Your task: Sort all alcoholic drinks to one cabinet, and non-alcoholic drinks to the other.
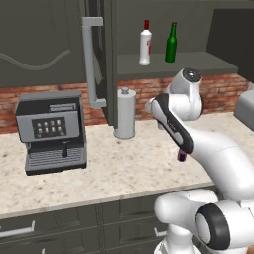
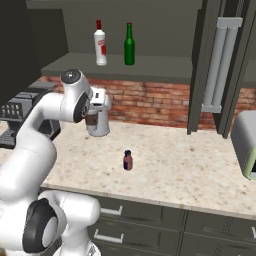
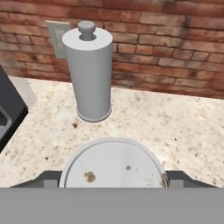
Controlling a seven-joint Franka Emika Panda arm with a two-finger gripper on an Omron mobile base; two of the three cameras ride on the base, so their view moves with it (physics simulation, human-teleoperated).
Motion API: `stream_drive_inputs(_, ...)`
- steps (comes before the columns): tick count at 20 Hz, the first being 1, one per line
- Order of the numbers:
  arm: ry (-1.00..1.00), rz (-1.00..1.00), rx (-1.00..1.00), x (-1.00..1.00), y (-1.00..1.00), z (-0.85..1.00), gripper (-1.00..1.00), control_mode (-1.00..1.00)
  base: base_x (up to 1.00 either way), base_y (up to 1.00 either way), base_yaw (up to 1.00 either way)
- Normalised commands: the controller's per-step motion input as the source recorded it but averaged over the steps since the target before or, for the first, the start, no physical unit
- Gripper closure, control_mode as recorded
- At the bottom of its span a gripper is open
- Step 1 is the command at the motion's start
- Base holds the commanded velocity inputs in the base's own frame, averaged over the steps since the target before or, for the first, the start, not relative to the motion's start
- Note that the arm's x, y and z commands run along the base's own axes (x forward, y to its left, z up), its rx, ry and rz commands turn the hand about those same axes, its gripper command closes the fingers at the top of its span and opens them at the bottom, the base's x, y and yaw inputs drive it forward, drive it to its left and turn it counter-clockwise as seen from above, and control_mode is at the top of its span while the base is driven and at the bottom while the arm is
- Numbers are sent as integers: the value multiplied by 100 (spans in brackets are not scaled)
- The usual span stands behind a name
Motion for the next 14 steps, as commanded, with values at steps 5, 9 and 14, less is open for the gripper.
stream_drive_inputs(5, -4, 0, 0, -48, -7, 26, 100, -100, 0, 0, 0)
stream_drive_inputs(9, -4, 0, 0, -44, -4, 29, 100, -100, 0, 0, 0)
stream_drive_inputs(14, -2, 0, 0, -37, 0, 30, 100, -100, 0, 0, 0)
